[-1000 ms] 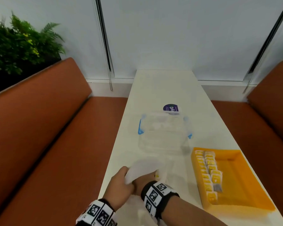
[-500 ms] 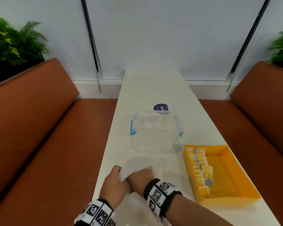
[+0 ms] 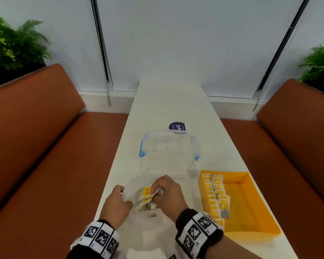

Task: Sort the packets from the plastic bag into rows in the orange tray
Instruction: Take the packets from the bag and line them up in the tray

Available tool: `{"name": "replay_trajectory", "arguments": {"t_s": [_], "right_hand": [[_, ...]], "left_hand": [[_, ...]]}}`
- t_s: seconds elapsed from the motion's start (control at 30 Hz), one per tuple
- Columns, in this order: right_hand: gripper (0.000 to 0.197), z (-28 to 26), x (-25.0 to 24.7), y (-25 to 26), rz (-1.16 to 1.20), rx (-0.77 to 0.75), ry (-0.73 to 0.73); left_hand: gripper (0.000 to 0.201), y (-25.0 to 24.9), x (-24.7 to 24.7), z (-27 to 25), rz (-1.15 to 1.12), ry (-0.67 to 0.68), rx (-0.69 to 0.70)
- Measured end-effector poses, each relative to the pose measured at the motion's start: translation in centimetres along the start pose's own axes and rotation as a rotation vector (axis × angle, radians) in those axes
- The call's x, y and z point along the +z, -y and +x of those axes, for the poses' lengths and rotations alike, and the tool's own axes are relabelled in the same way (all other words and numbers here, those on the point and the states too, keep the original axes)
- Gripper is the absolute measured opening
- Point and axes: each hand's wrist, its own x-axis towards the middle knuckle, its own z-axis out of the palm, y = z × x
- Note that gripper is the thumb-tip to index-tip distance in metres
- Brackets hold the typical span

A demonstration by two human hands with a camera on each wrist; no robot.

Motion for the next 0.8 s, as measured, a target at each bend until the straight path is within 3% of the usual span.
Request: {"name": "replay_trajectory", "arguments": {"t_s": [0.07, 0.13, 0.23, 0.3, 0.37, 0.43, 0.5, 0.6, 0.7, 0.8], "right_hand": [[0.052, 0.0, -1.2, 0.4, 0.216, 0.127, 0.030], [0.038, -0.1, -2.9, 1.3, 0.394, 0.195, 0.111], [0.028, -0.4, -5.6, 2.9, 0.538, 0.167, 0.191], [0.022, -0.3, -7.8, 3.9, 0.581, 0.105, 0.226], [0.022, -0.1, -10.0, 4.7, 0.537, -0.006, 0.250], [0.022, 0.2, -11.9, 5.2, 0.432, -0.103, 0.245], [0.032, 0.2, -13.1, 5.1, 0.333, -0.144, 0.247], [0.040, -0.7, -14.2, 4.1, 0.193, -0.111, 0.284], [0.038, -1.9, -15.1, 2.8, 0.117, -0.104, 0.319], [0.056, -2.6, -16.5, 1.8, 0.042, -0.077, 0.343]], "left_hand": [[0.038, -0.1, -0.2, -0.4, -0.043, -0.019, 0.001], [0.053, -0.7, -0.5, -1.2, -0.029, -0.127, 0.079], [0.047, -3.8, -1.0, -3.4, -0.259, -0.262, 0.269], [0.034, -6.7, -0.6, -4.9, -0.570, -0.176, 0.261], [0.024, -9.1, 0.8, -5.8, -0.849, 0.091, 0.094], [0.051, -10.8, 2.8, -6.0, -1.002, 0.410, -0.079], [0.061, -12.0, 4.9, -6.1, -1.083, 0.601, -0.162], [0.054, -12.9, 7.7, -6.0, -1.181, 0.649, -0.203], [0.063, -13.1, 10.2, -5.6, -1.291, 0.583, -0.208], [0.061, -13.2, 12.2, -5.2, -1.395, 0.517, -0.225]]}}
